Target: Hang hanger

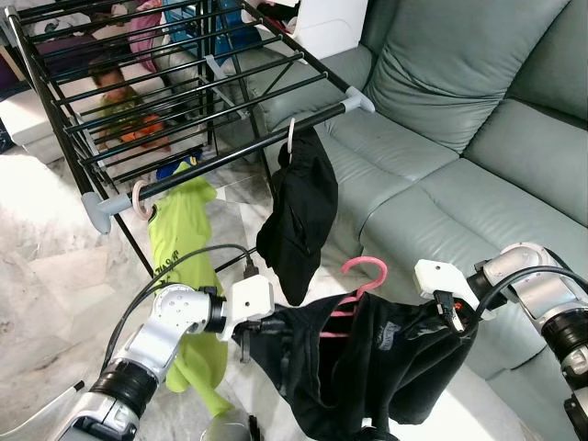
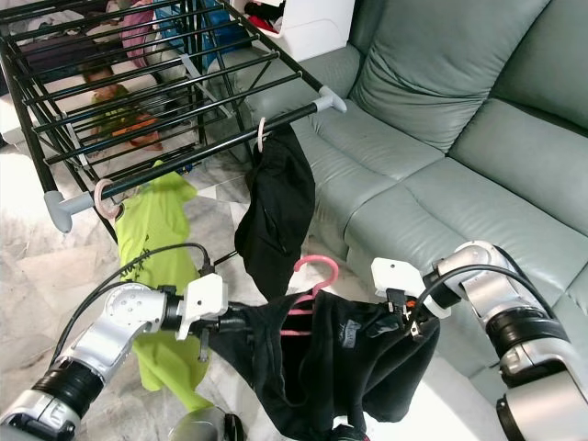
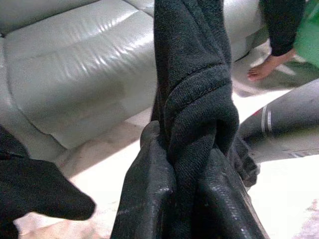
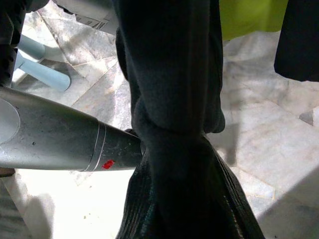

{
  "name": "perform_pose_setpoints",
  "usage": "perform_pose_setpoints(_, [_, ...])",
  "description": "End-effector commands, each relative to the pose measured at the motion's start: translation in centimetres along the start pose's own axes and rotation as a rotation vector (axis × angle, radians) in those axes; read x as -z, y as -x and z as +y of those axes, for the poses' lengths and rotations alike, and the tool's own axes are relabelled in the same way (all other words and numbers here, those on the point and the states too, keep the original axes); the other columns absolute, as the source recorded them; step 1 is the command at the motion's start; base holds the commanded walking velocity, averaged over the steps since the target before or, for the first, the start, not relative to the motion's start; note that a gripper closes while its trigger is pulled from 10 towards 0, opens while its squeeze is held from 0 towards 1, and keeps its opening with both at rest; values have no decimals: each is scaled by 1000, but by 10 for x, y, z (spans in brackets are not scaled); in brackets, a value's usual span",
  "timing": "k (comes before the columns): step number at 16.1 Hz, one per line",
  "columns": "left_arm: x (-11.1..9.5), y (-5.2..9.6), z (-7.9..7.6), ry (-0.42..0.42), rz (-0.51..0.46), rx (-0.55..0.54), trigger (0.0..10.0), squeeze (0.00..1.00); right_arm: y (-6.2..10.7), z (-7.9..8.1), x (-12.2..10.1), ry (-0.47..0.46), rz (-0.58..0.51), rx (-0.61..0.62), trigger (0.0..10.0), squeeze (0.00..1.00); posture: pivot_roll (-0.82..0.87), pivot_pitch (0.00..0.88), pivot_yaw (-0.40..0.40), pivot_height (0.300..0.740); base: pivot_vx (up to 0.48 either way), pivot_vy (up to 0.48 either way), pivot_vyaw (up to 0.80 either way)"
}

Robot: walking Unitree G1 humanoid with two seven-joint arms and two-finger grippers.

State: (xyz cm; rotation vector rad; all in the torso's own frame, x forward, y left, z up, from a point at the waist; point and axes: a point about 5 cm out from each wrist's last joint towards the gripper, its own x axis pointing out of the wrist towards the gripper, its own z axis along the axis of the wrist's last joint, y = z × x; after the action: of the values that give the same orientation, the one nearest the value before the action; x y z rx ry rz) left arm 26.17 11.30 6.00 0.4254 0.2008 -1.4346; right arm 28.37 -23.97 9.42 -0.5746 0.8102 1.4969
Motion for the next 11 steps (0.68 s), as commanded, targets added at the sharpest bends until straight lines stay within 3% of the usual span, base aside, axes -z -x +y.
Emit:
perform_pose_setpoints(1, [-2, 1, 5, -38, 9, -16, 0, 0, 2, -2, -8, 27, -46, 11, 0, 0, -27, 0, 35, 740, 0, 0, 0])
perform_pose_setpoints(3, [0, 1, 9, -67, 28, -56, 0, 0, -2, -1, -8, 30, -56, 22, 0, 0, -27, 0, 35, 740, 0, 0, 0])
perform_pose_setpoints(4, [1, 1, 12, -83, 47, -98, 9647, 1000, -7, 1, -8, 35, -73, 35, 0, 0, -27, 0, 36, 740, 0, 0, 0])
perform_pose_setpoints(9, [5, 1, 13, -186, 104, -154, 10000, 1000, -38, 12, 0, 36, -103, 180, 0, 0, -24, 0, 37, 740, 0, 0, 0])
perform_pose_setpoints(11, [7, 3, 10, -286, 136, -161, 10000, 1000, -53, 20, 3, 0, -128, 255, 0, 0, -24, 0, 39, 740, 0, 0, 0])
